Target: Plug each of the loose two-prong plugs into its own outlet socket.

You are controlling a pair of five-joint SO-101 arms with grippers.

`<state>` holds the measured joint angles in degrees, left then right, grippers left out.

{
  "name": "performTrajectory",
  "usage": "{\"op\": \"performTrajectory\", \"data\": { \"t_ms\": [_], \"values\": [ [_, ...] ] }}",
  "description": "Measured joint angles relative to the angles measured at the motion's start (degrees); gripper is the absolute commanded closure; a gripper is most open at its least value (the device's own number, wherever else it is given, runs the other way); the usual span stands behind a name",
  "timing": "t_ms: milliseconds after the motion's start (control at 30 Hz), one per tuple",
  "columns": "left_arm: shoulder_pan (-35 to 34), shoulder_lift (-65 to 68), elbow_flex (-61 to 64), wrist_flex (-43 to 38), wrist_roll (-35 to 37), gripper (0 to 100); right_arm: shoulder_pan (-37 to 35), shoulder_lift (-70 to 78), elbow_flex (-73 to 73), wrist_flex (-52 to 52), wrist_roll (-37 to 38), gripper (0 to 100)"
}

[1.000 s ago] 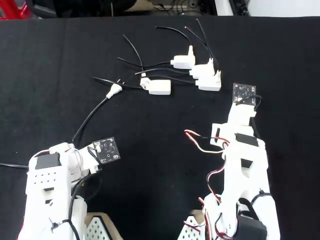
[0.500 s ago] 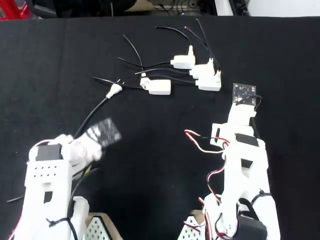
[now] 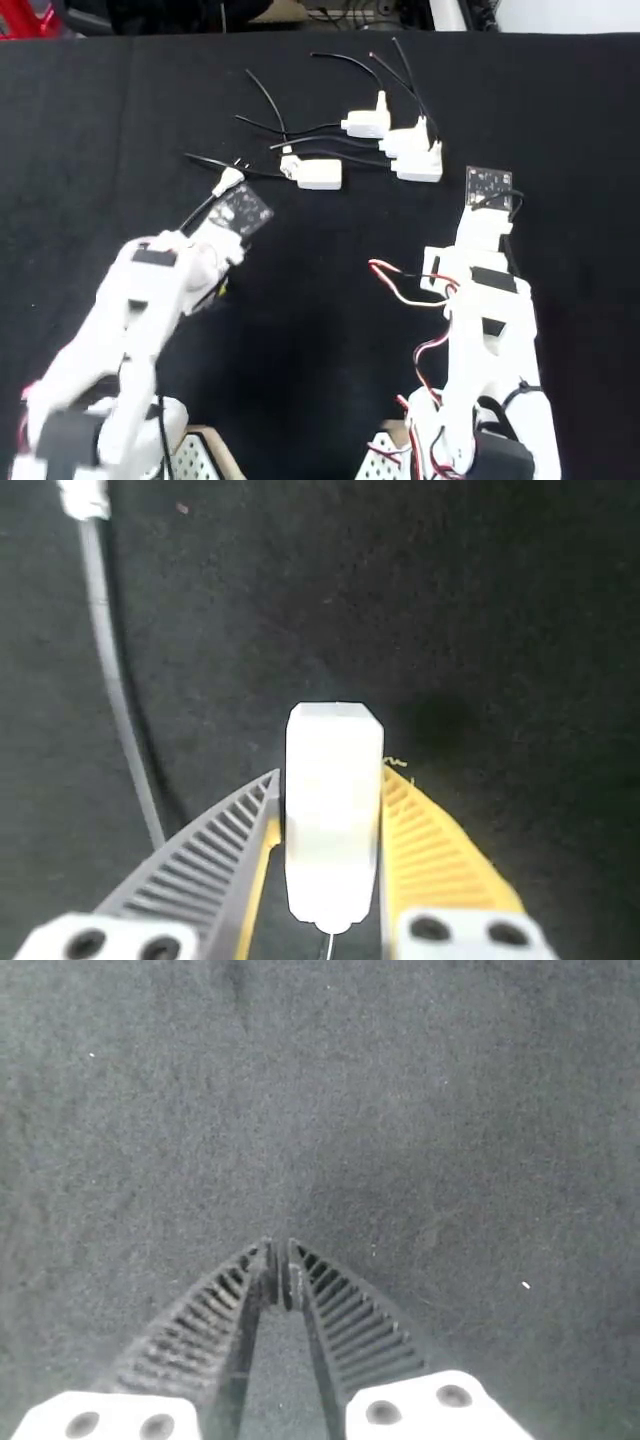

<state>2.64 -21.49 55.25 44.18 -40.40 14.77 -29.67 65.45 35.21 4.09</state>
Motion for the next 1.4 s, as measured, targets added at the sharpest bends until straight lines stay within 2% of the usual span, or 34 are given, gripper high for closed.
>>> {"op": "performTrajectory", "data": {
  "t_ms": [133,267,333,467,633,767,900,1067,1133,1300,1400],
  "values": [
    [1.23,14.77,-11.16,6.86,2.02,82,0.0,0.0,0.0,0.0,0.35,98.4],
    [1.58,16.97,-14.86,11.34,1.93,64,0.0,0.0,0.0,0.0,1.85,98.5],
    [1.76,16.53,-15.12,13.1,1.23,60,0.0,0.0,0.0,0.0,2.2,98.5],
    [2.29,13.1,-15.12,17.05,0.88,62,0.0,0.0,0.0,0.0,2.2,98.5],
    [6.77,6.68,-14.86,22.77,0.97,63,0.0,0.0,0.0,0.0,2.2,98.5],
    [10.81,1.05,-10.29,22.68,2.2,63,0.0,0.0,0.0,0.0,2.2,98.5],
    [10.46,-4.66,-7.82,22.77,2.46,63,0.0,0.0,0.0,0.0,2.2,98.5],
    [0.79,-14.59,-6.68,25.49,3.69,63,-0.53,0.0,-2.11,2.64,1.93,98.5],
    [-4.57,-19.52,-4.92,26.29,6.07,63,-3.69,0.0,-5.8,6.95,1.14,98.5],
    [-17.67,-33.58,3.16,26.29,14.15,63,-18.02,0.0,-16.35,18.02,1.05,98.5],
    [-27.25,-42.46,9.32,25.76,17.32,63,-27.16,0.0,-20.66,20.04,1.14,98.4]
  ]
}}
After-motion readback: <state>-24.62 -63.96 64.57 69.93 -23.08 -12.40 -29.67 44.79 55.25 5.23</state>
